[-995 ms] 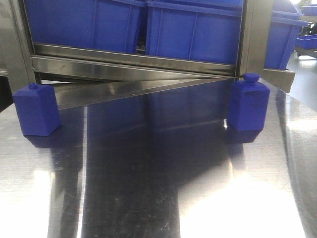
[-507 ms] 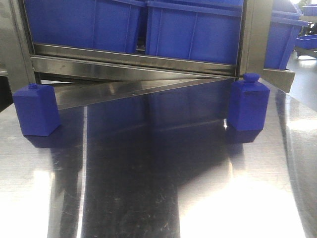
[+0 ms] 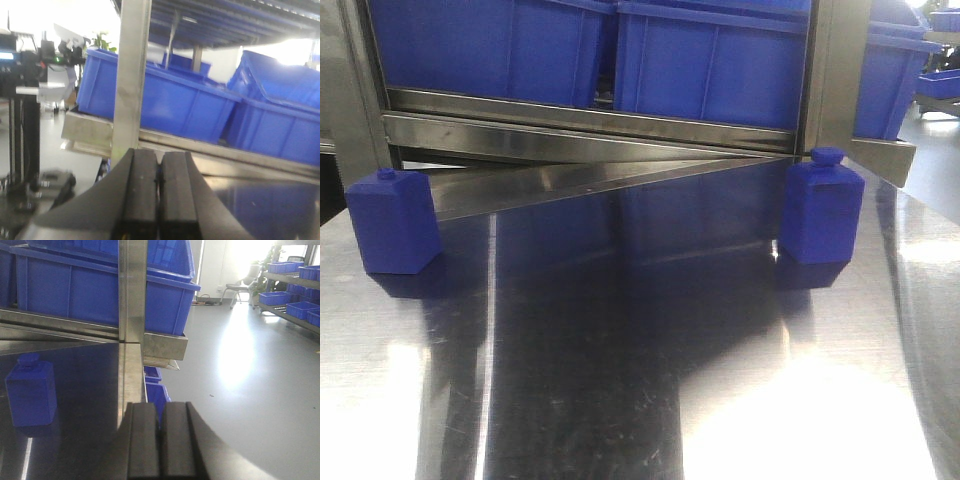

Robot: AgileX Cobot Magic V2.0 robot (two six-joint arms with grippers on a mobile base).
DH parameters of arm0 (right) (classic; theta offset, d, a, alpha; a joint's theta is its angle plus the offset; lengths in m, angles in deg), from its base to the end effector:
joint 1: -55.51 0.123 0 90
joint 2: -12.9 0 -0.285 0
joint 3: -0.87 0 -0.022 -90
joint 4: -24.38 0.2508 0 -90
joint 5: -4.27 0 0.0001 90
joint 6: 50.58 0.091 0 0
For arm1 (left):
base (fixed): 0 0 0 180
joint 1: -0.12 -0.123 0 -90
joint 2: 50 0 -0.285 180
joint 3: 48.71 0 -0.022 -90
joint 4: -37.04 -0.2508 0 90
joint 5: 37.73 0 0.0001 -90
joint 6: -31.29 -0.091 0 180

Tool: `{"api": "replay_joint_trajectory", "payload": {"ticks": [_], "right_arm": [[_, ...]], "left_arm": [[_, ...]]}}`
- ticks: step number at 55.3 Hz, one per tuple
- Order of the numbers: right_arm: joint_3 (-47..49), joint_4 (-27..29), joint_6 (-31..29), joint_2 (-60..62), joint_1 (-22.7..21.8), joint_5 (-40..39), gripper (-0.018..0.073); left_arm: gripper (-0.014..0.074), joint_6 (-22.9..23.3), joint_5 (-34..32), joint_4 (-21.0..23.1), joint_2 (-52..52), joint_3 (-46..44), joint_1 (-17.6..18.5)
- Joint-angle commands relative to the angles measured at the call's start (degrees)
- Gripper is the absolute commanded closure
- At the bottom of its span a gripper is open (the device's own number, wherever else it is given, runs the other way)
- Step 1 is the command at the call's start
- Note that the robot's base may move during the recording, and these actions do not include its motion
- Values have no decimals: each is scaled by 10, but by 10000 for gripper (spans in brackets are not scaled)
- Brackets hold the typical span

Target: Pick and sort blue part to right shelf

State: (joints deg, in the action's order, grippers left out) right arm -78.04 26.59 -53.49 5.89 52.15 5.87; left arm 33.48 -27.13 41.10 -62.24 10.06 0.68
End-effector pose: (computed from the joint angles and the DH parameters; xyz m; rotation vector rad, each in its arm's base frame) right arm 0.0566 -0.0032 0.2014 0.0346 1.5274 -0.0557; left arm 0.0415 -0.0016 0.2991 -0.0591 1.4235 -0.1063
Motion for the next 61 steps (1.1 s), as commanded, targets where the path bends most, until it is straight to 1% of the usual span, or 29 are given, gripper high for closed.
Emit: {"api": "replay_joint_trajectory", "payload": {"ticks": [1,2,5,9,12,16,20,27,35,39,44,53,57,61], "right_arm": [[5,-5,1,8,0,-49,472],[5,-5,1,8,0,-49,472],[5,-5,1,8,0,-49,472],[5,-5,1,8,0,-49,472],[5,-5,1,8,0,-49,472],[5,-5,1,8,0,-49,472],[5,-5,1,8,0,-49,472],[5,-5,1,8,0,-49,472],[5,-5,1,8,0,-49,472],[5,-5,1,8,0,-49,472],[5,-5,1,8,0,-49,472],[5,-5,1,8,0,-49,472],[5,-5,1,8,0,-49,472],[5,-5,1,8,0,-49,472]], "left_arm": [[469,2,51,5,-60,-84,-1],[468,2,74,6,-78,-105,-1],[465,0,114,6,-115,-143,0],[440,-5,154,6,-162,-181,9],[404,-14,186,6,-205,-205,22],[337,-14,216,11,-257,-234,42],[263,-14,230,19,-307,-255,64],[132,-14,235,26,-393,-295,104],[36,-14,258,31,-494,-361,136],[16,-14,280,31,-546,-401,139],[17,-14,316,30,-609,-453,139],[17,-14,414,25,-735,-557,139],[17,-14,437,25,-781,-588,139],[17,-14,445,26,-821,-611,139]]}}
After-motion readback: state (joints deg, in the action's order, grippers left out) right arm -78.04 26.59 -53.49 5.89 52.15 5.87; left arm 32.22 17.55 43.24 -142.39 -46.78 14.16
